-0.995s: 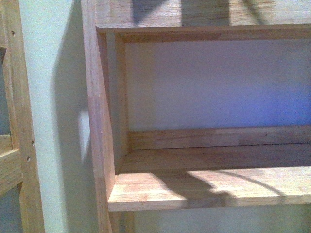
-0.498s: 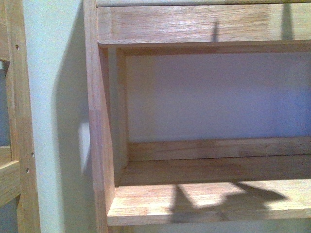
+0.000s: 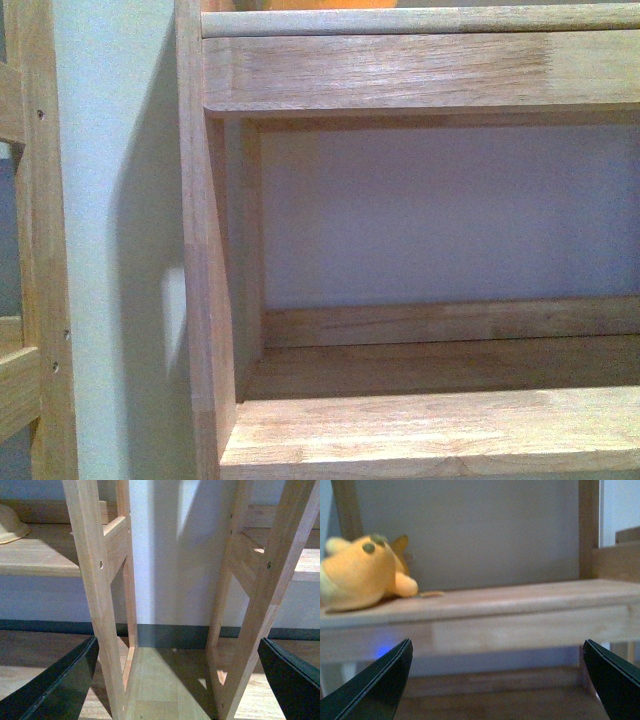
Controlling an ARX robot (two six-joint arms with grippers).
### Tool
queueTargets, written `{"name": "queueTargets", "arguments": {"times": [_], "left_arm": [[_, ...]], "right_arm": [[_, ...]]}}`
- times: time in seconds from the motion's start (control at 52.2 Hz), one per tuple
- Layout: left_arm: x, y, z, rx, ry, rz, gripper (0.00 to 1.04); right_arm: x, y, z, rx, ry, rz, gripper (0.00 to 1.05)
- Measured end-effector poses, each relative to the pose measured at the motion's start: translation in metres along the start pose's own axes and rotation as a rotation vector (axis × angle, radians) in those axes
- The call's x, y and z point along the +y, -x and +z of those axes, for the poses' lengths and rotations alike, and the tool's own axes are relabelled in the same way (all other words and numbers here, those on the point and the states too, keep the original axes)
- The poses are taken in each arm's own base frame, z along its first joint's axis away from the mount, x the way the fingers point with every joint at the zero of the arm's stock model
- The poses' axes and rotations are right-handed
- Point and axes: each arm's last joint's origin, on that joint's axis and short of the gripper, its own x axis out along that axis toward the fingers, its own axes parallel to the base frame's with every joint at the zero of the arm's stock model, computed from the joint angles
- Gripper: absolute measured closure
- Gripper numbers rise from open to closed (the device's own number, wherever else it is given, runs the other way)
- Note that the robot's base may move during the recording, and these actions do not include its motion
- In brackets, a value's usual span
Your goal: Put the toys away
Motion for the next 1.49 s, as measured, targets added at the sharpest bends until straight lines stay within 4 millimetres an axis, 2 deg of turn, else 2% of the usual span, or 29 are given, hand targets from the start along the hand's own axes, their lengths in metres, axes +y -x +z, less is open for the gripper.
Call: {"name": "queueTargets", "arguments": {"times": [0.096,0.172,0.287,0.345,0.402,0.498,0.632,0.727,0.842,1.129,1.493], "left_arm": [[0.000,0.000,0.000,0.000,0.000,0.000,0.06],[0.000,0.000,0.000,0.000,0.000,0.000,0.06],[0.000,0.000,0.000,0.000,0.000,0.000,0.06],[0.000,0.000,0.000,0.000,0.000,0.000,0.06],[0.000,0.000,0.000,0.000,0.000,0.000,0.06],[0.000,0.000,0.000,0.000,0.000,0.000,0.06],[0.000,0.000,0.000,0.000,0.000,0.000,0.06],[0.000,0.000,0.000,0.000,0.000,0.000,0.06],[0.000,0.000,0.000,0.000,0.000,0.000,0.06],[0.000,0.000,0.000,0.000,0.000,0.000,0.06],[0.000,0.000,0.000,0.000,0.000,0.000,0.06]], "right_arm": [[0.002,0.030,-0.039,0.055,-0.018,0.018,0.00],[0.005,0.042,-0.057,0.066,-0.024,0.032,0.00],[0.010,0.061,-0.107,0.111,-0.018,0.025,0.00],[0.011,0.064,-0.120,0.141,-0.006,0.028,0.00],[0.011,0.064,-0.125,0.185,0.009,0.040,0.04],[0.005,0.071,-0.135,0.365,0.074,0.074,0.24],[-0.004,0.080,-0.157,0.387,0.083,0.065,0.55],[-0.009,0.082,-0.164,0.391,0.077,0.095,0.69],[-0.018,0.085,-0.173,0.389,0.084,0.054,0.87],[-0.020,0.092,-0.190,0.392,0.083,0.055,0.86],[-0.021,0.096,-0.198,0.386,0.083,0.056,0.86]]}}
